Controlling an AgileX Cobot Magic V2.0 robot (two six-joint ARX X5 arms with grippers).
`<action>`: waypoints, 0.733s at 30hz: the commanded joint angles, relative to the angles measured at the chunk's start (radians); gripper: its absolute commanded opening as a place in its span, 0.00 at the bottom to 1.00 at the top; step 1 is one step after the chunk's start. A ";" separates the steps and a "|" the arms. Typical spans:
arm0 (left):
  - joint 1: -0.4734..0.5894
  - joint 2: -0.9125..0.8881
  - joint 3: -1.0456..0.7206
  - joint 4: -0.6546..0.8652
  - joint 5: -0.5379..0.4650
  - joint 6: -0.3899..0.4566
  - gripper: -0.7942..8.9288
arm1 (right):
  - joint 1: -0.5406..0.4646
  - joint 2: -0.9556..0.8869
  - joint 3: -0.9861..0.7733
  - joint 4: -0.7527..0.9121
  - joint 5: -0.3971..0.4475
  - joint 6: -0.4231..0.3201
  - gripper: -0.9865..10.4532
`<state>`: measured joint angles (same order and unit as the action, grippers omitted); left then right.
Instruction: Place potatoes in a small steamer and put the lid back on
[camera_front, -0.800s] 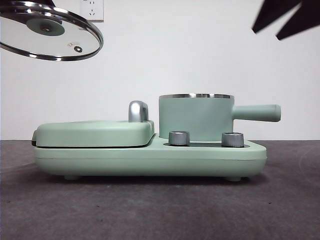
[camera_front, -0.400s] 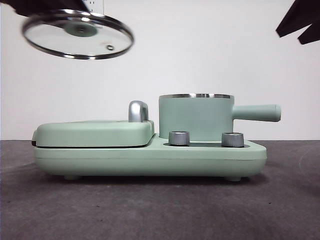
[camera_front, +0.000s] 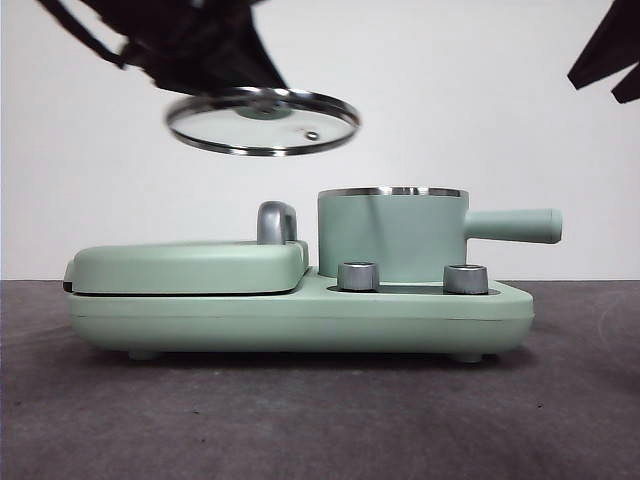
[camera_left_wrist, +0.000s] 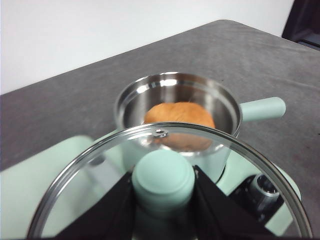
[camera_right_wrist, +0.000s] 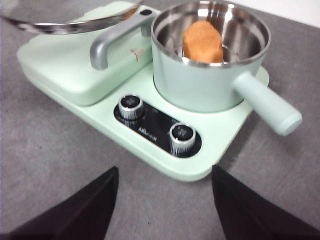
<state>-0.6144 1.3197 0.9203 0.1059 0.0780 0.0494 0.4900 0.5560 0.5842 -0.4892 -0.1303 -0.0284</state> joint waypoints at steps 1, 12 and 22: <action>-0.020 0.066 0.077 0.051 0.003 0.035 0.09 | 0.006 0.005 0.005 -0.006 0.000 0.011 0.34; -0.043 0.312 0.328 0.043 0.004 0.054 0.09 | 0.006 0.005 0.005 -0.022 0.000 0.011 0.34; -0.053 0.467 0.476 0.055 0.028 0.077 0.09 | 0.005 0.005 0.005 -0.037 0.000 0.011 0.34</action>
<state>-0.6540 1.7683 1.3563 0.1223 0.1005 0.1123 0.4900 0.5560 0.5842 -0.5282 -0.1303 -0.0284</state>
